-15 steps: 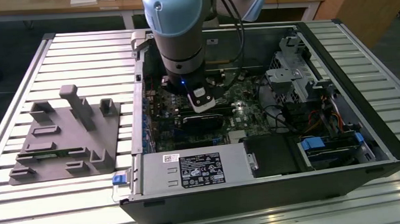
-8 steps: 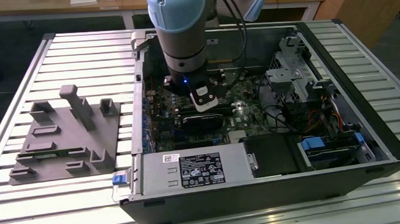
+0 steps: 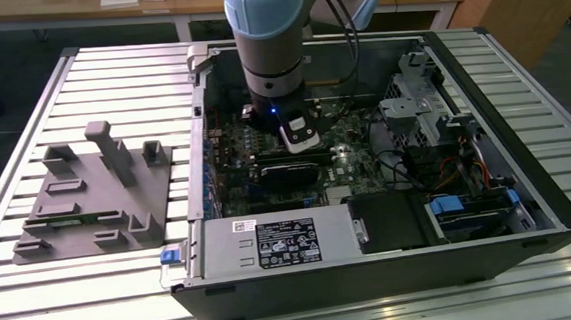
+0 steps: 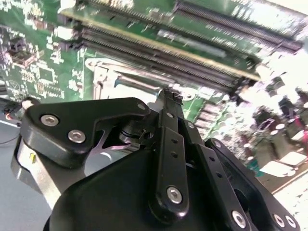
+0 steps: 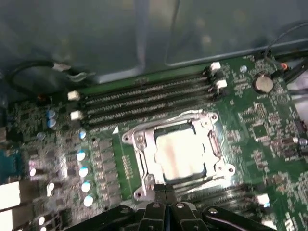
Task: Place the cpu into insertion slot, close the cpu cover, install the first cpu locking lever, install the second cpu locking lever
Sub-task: 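Install the second cpu locking lever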
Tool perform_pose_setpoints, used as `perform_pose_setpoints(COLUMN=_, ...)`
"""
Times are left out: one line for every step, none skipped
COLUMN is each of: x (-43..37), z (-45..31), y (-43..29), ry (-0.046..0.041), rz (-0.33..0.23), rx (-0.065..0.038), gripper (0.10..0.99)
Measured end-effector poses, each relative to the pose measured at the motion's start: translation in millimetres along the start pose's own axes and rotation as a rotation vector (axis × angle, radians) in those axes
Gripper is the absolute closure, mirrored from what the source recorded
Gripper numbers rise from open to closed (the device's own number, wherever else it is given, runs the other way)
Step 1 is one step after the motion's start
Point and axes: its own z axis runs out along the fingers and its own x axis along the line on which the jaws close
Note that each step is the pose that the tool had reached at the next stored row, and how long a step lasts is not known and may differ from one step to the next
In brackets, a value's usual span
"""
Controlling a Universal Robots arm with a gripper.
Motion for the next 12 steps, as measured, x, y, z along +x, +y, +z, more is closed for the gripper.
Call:
perform_pose_setpoints(x=-0.5, z=0.9, y=3.0, ry=-0.0001, rz=0.000, rx=0.000, gripper=0.980)
perform_pose_setpoints(x=-0.9, z=1.8, y=6.1, ry=-0.0004, rz=0.000, rx=0.001, gripper=0.980)
perform_pose_setpoints(x=-1.5, z=2.6, y=9.2, ry=-0.0004, rz=0.000, rx=0.001, gripper=0.980)
perform_pose_setpoints(x=-2.4, z=3.3, y=11.8, ry=-0.0006, rz=0.000, rx=0.002, gripper=0.980)
perform_pose_setpoints(x=-3.4, z=4.0, y=14.1, ry=-0.0009, rz=-0.001, rx=0.004, gripper=0.980)
perform_pose_setpoints(x=-4.7, z=4.7, y=16.1, ry=-0.0014, rz=-0.001, rx=0.005, gripper=0.980)
perform_pose_setpoints(x=-6.0, z=5.2, y=17.7, ry=-0.0019, rz=-0.001, rx=0.007, gripper=0.980)
perform_pose_setpoints(x=-7.6, z=5.7, y=19.2, ry=-0.0024, rz=-0.001, rx=0.010, gripper=0.980)
perform_pose_setpoints(x=-9.4, z=6.1, y=20.5, ry=-0.0029, rz=-0.002, rx=0.012, gripper=0.980)
perform_pose_setpoints(x=-11.4, z=6.5, y=21.7, ry=-0.0036, rz=-0.002, rx=0.014, gripper=0.980)
perform_pose_setpoints(x=-13.3, z=6.9, y=22.8, ry=-0.0043, rz=-0.002, rx=0.018, gripper=0.980)
perform_pose_setpoints(x=-15.2, z=7.4, y=24.1, ry=-0.0051, rz=-0.003, rx=0.021, gripper=0.980)
